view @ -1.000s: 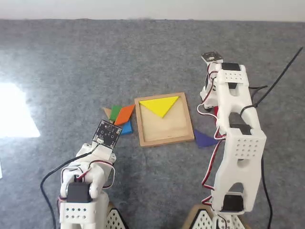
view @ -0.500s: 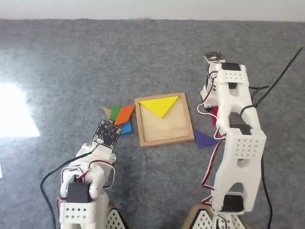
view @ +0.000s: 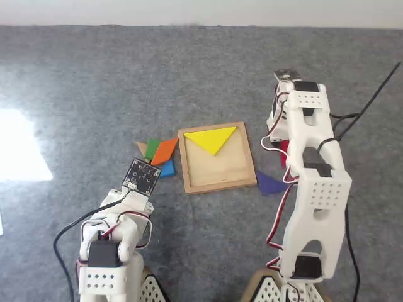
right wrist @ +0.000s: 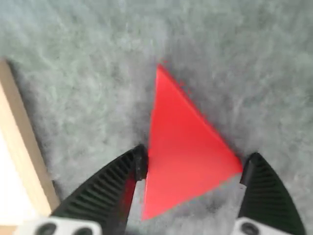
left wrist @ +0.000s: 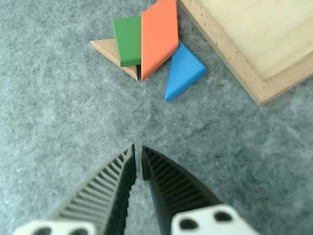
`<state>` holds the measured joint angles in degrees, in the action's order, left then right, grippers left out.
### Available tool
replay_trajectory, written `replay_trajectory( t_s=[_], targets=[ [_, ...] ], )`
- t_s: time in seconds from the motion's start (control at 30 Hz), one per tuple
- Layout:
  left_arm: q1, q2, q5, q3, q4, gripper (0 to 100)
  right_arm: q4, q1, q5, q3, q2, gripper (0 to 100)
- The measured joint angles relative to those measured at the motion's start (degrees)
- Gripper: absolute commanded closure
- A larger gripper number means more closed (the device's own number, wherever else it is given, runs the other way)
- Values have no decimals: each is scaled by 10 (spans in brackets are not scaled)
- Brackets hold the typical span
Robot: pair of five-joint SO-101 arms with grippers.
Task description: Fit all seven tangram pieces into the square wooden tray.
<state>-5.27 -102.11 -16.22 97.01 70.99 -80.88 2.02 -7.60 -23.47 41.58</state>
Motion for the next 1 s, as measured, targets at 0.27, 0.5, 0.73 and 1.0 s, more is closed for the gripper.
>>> replay_trajectory(
  t_s=[0.27,0.5,0.73,1.0],
  targets=[
    [0,0,0,0,0,980,-80,47,36,0,-103,692],
    [0,0,0,0,0,980,-91,78,40,0,-121,582],
    [0,0,0,0,0,980,-27,18,22,0,-23,597],
    [0,0,0,0,0,980,18,6,8,0,10,624]
  ],
)
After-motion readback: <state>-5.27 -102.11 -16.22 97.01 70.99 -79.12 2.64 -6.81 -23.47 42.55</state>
